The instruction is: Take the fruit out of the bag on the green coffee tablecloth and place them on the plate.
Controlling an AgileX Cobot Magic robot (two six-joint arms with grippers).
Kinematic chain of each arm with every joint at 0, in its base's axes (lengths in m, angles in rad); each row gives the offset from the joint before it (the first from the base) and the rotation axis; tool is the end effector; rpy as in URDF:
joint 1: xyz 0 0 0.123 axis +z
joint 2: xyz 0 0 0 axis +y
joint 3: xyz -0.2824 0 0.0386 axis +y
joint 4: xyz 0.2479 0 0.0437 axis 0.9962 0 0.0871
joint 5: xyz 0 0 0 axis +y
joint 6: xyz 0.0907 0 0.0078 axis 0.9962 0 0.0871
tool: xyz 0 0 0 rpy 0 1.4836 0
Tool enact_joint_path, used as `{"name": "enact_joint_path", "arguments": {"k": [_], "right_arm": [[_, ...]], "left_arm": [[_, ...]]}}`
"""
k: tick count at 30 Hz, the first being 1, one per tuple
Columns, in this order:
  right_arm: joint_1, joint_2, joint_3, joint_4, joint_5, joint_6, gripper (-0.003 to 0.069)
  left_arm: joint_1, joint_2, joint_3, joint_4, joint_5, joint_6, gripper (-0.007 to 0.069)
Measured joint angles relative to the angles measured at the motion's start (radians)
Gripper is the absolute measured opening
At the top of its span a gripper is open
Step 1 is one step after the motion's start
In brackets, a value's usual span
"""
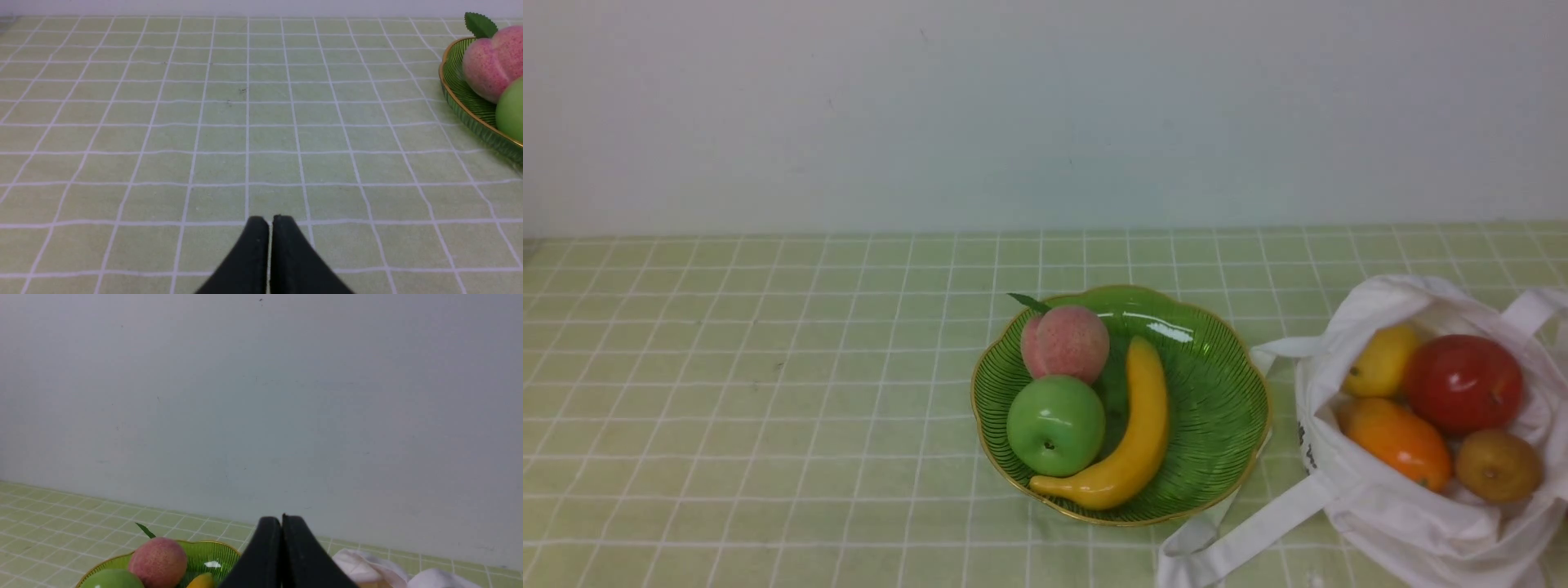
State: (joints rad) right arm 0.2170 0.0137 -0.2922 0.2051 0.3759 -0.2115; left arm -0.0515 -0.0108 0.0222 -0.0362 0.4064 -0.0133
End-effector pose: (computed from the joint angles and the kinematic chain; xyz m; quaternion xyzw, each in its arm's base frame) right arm 0.0330 0.0143 0.2752 -0.1100 0.6996 0.0956 0.6995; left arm 0.0515 -0.0040 0.1698 0.0062 0.8137 -0.0343 0.5802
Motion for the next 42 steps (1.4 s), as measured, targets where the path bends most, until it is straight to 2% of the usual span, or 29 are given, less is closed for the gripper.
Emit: {"name": "enact_joint_path", "arguments": {"k": [3,5,6,10,15,24,32,42], "right_arm": [[-0.001,0.000,0.046,-0.041,-0.043,0.049,-0.0015],[-0.019,-0.002,0.111,-0.107,-0.083,0.143,-0.0015],[-0.022,-0.002,0.117,-0.107,-0.083,0.143,-0.0015],[-0.070,-0.021,0.241,-0.222,-0.091,0.281,-0.0015],[-0.134,-0.021,0.319,-0.248,-0.077,0.298,-0.0015],[-0.231,-0.021,0.320,-0.224,-0.023,0.301,-0.0015],[-0.234,-0.021,0.320,-0.224,-0.022,0.302,-0.0015],[-0.165,-0.021,0.320,-0.226,-0.022,0.302,-0.0015]], "left_arm": [[0.000,0.000,0.000,0.000,0.000,0.000,-0.0008],[0.000,0.000,0.000,0.000,0.000,0.000,-0.0008],[0.000,0.000,0.000,0.000,0.000,0.000,-0.0008],[0.000,0.000,0.000,0.000,0.000,0.000,-0.0008],[0.000,0.000,0.000,0.000,0.000,0.000,-0.0008],[0.000,0.000,0.000,0.000,0.000,0.000,-0.0008],[0.000,0.000,0.000,0.000,0.000,0.000,-0.0008],[0.000,0.000,0.000,0.000,0.000,0.000,-0.0008]]}}
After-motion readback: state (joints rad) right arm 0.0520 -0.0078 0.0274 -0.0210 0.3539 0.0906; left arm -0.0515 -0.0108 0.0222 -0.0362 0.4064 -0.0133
